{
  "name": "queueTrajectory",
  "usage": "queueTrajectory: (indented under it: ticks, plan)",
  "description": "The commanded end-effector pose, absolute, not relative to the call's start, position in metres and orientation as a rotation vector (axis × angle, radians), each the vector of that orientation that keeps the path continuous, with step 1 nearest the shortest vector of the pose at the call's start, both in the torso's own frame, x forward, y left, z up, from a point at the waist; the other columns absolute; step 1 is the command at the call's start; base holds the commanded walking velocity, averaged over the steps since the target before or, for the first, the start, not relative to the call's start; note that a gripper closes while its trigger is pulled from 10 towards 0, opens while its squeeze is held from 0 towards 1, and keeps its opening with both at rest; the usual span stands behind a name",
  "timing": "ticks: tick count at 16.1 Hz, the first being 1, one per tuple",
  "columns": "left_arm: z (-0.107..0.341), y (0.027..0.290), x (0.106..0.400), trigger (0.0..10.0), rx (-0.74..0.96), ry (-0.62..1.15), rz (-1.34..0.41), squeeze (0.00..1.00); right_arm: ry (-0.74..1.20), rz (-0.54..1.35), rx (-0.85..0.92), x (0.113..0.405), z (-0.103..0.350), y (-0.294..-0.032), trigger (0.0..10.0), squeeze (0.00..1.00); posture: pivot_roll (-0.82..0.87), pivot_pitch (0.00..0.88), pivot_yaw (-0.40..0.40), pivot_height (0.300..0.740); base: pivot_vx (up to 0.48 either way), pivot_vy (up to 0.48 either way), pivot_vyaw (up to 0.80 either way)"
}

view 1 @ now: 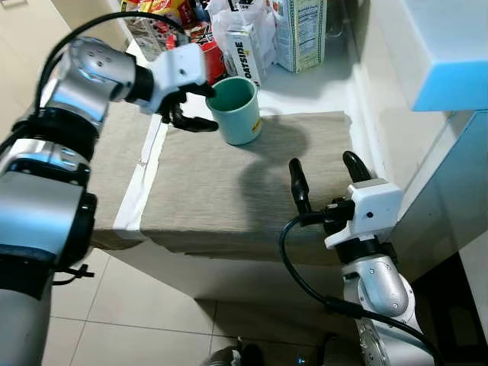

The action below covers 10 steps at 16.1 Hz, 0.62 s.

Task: Setting the table

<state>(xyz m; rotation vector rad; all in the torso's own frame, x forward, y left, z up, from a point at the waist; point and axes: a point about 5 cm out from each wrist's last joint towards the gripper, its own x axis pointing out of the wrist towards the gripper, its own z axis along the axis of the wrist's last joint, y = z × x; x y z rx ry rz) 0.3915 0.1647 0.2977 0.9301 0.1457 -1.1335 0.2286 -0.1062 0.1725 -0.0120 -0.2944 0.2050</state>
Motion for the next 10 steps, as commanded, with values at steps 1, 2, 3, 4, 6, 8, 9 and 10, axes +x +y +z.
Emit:
queueTrajectory:
  ticks: [1,2,3,4,6,8,9,10]
  plan:
    - [0.298,0.168,0.391,10.0,0.960,0.178,-1.138,0.00,-0.097,0.148,0.000,0.227,0.137,-0.113,10.0,0.00,-0.23,0.198,0.283,0.740,0.000,0.000,0.00]
    - [0.295,0.166,0.392,10.0,0.964,0.178,-1.140,0.00,-0.097,0.147,0.000,0.226,0.137,-0.112,10.0,0.00,-0.23,0.198,0.285,0.740,0.000,0.000,0.00]
    - [0.292,0.165,0.392,10.0,0.967,0.184,-1.142,0.00,-0.095,0.144,0.001,0.225,0.136,-0.112,10.0,0.00,-0.24,0.197,0.287,0.740,0.000,0.000,0.00]
    - [0.287,0.164,0.392,10.0,0.977,0.200,-1.143,0.00,-0.093,0.142,0.001,0.225,0.136,-0.112,10.0,0.00,-0.24,0.197,0.286,0.740,0.000,0.000,0.00]
    - [0.279,0.167,0.393,10.0,0.998,0.221,-1.127,0.00,-0.089,0.140,0.000,0.224,0.135,-0.111,10.0,0.00,-0.24,0.198,0.285,0.740,0.000,0.000,0.00]
    - [0.276,0.168,0.394,7.0,0.997,0.228,-1.113,0.00,-0.085,0.138,-0.003,0.224,0.135,-0.113,10.0,0.00,-0.24,0.199,0.284,0.740,0.000,0.000,0.00]
    - [0.276,0.168,0.394,0.0,1.000,0.226,-1.105,0.00,-0.084,0.138,-0.003,0.223,0.134,-0.113,10.0,0.00,-0.24,0.200,0.281,0.740,0.000,0.000,0.00]
    - [0.275,0.170,0.394,0.0,0.992,0.238,-1.101,0.00,-0.083,0.138,-0.004,0.224,0.135,-0.113,10.0,0.00,-0.24,0.200,0.281,0.740,0.000,0.000,0.00]
